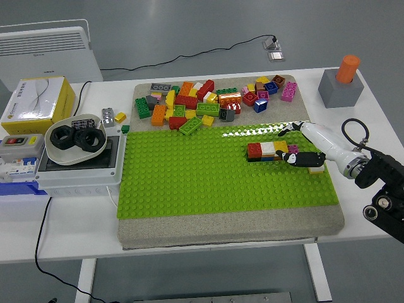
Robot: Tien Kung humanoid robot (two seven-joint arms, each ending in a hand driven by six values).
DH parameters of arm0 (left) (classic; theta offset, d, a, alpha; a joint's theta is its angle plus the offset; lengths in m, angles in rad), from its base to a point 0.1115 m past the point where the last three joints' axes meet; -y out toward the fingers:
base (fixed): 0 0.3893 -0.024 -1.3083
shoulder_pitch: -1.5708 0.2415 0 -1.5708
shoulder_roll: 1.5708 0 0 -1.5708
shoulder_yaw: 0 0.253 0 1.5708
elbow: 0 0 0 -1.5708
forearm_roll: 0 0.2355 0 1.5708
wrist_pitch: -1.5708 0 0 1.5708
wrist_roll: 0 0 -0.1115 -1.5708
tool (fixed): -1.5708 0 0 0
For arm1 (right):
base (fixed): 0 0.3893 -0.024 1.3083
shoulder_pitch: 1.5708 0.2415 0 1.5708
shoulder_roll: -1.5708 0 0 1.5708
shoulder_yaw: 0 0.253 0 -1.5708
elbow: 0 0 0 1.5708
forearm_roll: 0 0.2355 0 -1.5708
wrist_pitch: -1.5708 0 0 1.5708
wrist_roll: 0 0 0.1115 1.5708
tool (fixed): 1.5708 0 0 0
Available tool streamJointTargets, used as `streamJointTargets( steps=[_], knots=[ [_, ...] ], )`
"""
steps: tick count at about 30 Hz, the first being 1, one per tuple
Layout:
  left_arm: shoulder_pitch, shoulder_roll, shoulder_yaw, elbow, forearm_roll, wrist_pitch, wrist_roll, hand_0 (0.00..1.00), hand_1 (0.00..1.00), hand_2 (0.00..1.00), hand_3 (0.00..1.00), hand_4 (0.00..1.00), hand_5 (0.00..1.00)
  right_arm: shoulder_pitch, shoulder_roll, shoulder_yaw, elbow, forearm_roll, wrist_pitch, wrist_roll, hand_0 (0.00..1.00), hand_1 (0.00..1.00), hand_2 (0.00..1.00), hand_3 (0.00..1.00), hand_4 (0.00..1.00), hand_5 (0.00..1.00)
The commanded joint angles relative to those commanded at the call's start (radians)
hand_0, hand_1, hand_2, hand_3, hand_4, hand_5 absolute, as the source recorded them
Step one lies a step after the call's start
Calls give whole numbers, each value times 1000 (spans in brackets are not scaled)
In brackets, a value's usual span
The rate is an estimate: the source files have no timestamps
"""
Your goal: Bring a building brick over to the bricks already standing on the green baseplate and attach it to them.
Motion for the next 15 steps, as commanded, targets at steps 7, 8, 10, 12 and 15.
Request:
streamJointTargets(
  steps=[7,8,10,12,15],
  knots=[
    [2,-2,2,0,-5,1,0,695,631,691,780,851,998,-79,-22,117,35,-90,70,-89,870,839,824,652,757,187],
    [2,-2,2,0,-4,0,0,695,631,691,780,851,998,-86,-25,128,37,-96,90,-106,870,839,824,652,757,187],
    [2,-3,3,0,-3,0,1,695,631,691,780,851,998,-100,-31,148,43,-93,124,-125,870,839,824,652,757,187],
    [2,-3,2,0,-2,0,2,695,632,691,779,851,998,-110,-34,161,47,-82,121,-123,867,829,812,649,744,214],
    [2,-4,5,0,-5,2,3,695,632,691,779,851,998,-127,-34,173,47,-45,83,-93,867,829,812,649,744,214]
  ],
)
